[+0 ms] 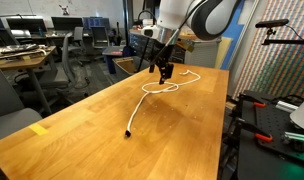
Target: Tie a knot with the white rope
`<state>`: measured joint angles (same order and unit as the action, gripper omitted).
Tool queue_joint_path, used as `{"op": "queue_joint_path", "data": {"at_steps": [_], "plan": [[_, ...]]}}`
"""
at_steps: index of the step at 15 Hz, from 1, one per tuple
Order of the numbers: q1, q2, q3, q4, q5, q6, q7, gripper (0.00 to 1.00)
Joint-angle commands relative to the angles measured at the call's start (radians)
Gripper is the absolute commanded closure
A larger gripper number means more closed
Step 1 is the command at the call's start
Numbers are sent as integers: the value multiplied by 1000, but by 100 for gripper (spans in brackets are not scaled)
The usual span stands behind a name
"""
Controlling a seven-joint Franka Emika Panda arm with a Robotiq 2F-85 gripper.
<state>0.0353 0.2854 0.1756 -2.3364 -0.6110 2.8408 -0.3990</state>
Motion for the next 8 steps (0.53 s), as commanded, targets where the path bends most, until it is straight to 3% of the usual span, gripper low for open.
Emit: {"op": "queue_joint_path", "data": {"at_steps": [1, 4, 6, 8], "plan": [[-47, 12, 58, -7, 110, -8, -104, 0], [-112, 32, 146, 15, 283, -57, -221, 0], [-74, 27, 107, 37, 302, -163, -300, 0], [-35, 30, 55, 73, 217, -212, -371, 0]]}}
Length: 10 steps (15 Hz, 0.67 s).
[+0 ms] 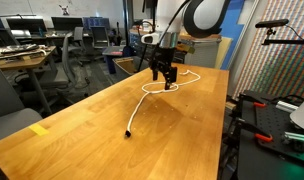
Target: Tie a knot with the white rope
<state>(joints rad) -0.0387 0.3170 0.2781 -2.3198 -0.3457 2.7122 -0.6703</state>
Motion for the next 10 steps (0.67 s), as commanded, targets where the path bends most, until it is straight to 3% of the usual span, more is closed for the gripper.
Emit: {"op": "queue_joint_path", "data": {"at_steps": [1, 6, 10], "plan": [[57, 5, -68, 79, -81, -118, -118, 0], [74, 115, -82, 205, -112, -117, -347, 0], [80, 222, -90, 302, -84, -89, -410, 0]]}}
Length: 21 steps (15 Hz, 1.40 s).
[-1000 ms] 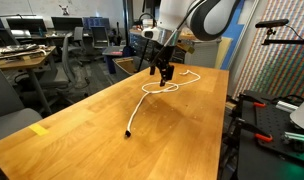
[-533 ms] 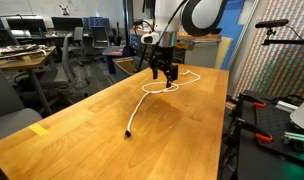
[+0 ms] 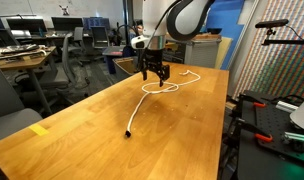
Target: Tie a knot with the white rope
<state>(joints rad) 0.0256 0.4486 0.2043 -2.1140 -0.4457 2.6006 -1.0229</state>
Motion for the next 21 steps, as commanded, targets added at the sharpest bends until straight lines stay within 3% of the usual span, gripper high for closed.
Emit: {"op": "queue_joint_path", "data": {"at_steps": [1, 6, 7, 8, 10, 18, 21], "plan": [[13, 119, -12, 119, 30, 29, -66, 0], [13, 237, -8, 222, 53, 72, -73, 0], [13, 253, -7, 239, 56, 78, -71, 5], [13, 267, -6, 253, 58, 78, -70, 26], [12, 283, -5, 271, 59, 79, -74, 30], [30, 279, -32, 265, 44, 61, -48, 91], [48, 270, -48, 262, 33, 74, -28, 100]]}}
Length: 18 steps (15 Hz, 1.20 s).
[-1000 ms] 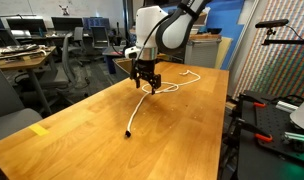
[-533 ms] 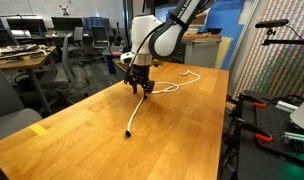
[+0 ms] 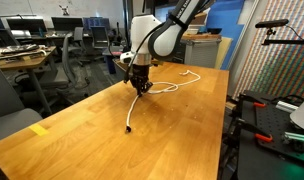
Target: Tie a knot with the white rope
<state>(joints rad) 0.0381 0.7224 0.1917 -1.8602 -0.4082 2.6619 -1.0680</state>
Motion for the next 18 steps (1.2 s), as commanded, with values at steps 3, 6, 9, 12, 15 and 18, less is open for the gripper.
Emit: {"op": "queue_joint_path", "data": {"at_steps": [3, 6, 9, 12, 15, 18], "plan": [[104, -69, -90, -32, -97, 22, 20, 94], [170, -193, -82, -106, -186, -4, 17, 95], [243, -289, -80, -109, -302, -10, 58, 95], [285, -408, -64, -108, -426, -6, 115, 95], [273, -532, -17, -113, -395, 0, 254, 95], [255, -669, 13, -130, -342, -14, 339, 95]]}}
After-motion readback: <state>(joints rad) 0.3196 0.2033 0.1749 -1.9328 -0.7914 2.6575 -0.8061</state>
